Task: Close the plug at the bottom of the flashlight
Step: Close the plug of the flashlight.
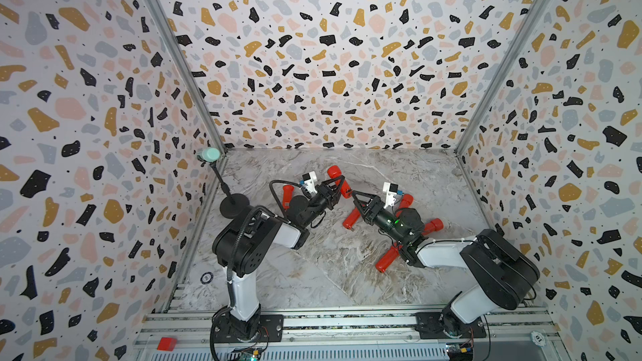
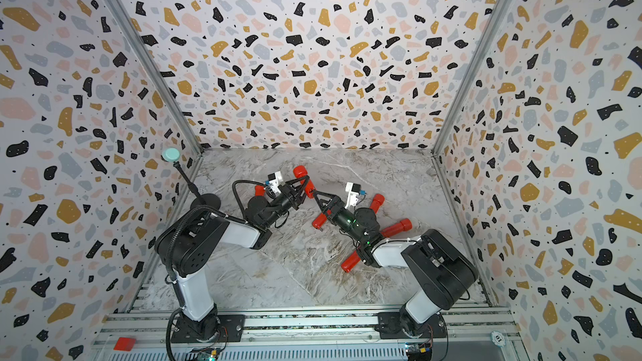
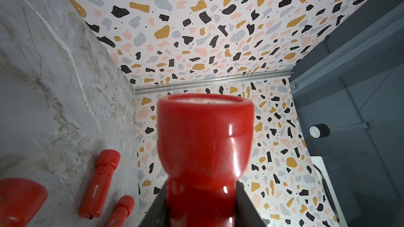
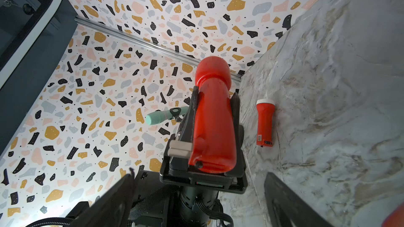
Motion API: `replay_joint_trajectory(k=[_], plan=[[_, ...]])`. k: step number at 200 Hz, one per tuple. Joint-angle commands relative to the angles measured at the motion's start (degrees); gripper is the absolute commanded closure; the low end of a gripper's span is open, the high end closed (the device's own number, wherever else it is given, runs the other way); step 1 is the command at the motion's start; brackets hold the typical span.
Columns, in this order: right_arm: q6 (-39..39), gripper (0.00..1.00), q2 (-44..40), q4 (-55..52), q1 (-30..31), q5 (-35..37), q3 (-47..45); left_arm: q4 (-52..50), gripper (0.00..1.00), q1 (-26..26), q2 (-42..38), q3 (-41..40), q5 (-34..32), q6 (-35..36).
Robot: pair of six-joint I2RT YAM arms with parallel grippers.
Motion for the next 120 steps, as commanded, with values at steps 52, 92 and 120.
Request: replay_joint_trajectory(k=[52,92,120], plan=[[1.8,0.12,2.2,6.8,0.8,1.0,1.8,5.8,1.0,0.3,0.2,-0.3,0.1,-0.3],[2.7,0.17,3.6,8.9,1.0,1.2,1.7,5.8,1.0,0.2,0.2,-0.3,0.1,-0.4],[2.7,0.2,3.8,9.5,1.1,1.7,1.6,5.8,1.0,0.3,0.2,-0.3,0.1,-0.4]])
